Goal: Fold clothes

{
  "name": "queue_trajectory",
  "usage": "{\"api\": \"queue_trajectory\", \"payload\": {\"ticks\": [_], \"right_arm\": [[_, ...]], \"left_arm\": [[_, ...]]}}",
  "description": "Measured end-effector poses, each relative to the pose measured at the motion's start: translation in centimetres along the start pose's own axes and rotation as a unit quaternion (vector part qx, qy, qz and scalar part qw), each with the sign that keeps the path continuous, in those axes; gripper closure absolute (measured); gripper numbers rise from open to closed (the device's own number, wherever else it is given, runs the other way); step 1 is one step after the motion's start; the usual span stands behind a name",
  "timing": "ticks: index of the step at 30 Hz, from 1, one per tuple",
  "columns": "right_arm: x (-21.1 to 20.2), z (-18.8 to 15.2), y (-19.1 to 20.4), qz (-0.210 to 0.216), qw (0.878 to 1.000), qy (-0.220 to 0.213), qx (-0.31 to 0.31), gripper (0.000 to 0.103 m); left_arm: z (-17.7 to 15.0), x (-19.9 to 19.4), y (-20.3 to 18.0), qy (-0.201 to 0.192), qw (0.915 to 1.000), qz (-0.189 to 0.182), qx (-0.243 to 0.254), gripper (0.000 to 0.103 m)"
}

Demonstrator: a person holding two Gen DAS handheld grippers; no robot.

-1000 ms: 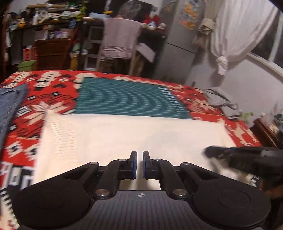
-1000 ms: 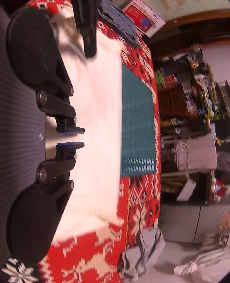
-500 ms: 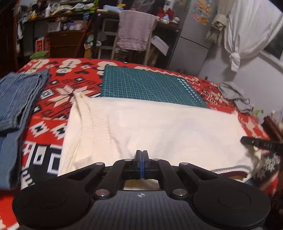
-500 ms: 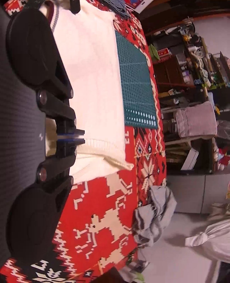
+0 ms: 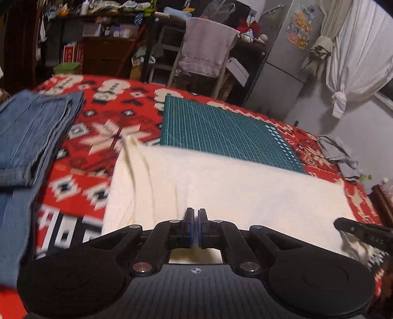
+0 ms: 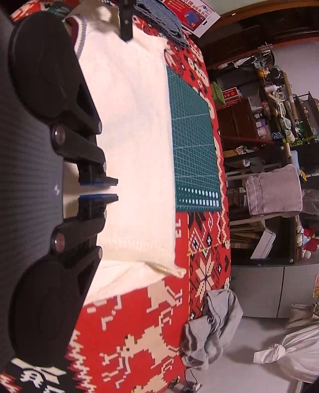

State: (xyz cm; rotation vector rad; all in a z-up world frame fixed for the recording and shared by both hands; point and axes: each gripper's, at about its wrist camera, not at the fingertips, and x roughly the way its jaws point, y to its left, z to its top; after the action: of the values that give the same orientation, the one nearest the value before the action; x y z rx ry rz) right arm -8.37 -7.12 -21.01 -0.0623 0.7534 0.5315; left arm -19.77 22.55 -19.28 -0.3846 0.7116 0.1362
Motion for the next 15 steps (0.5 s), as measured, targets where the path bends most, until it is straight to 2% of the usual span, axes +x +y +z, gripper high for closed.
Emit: {"api": "queue_trajectory", "payload": {"ticks": [7, 15], "right_arm": [[-0.5, -0.1, -1.1, -0.006, 1.0, 0.011, 0.003, 0.098], [-0.4, -0.2, -1.1, -0.004, 1.0, 0.011, 0.005, 0.096]], "left_arm": [[-1.3, -1.8, 0.0, 0.015, 0.9999, -0.008, 0.0, 0.099], [-0.3, -0.3, -0.2, 0.004, 1.0, -0.006, 0.002, 0.099]]}}
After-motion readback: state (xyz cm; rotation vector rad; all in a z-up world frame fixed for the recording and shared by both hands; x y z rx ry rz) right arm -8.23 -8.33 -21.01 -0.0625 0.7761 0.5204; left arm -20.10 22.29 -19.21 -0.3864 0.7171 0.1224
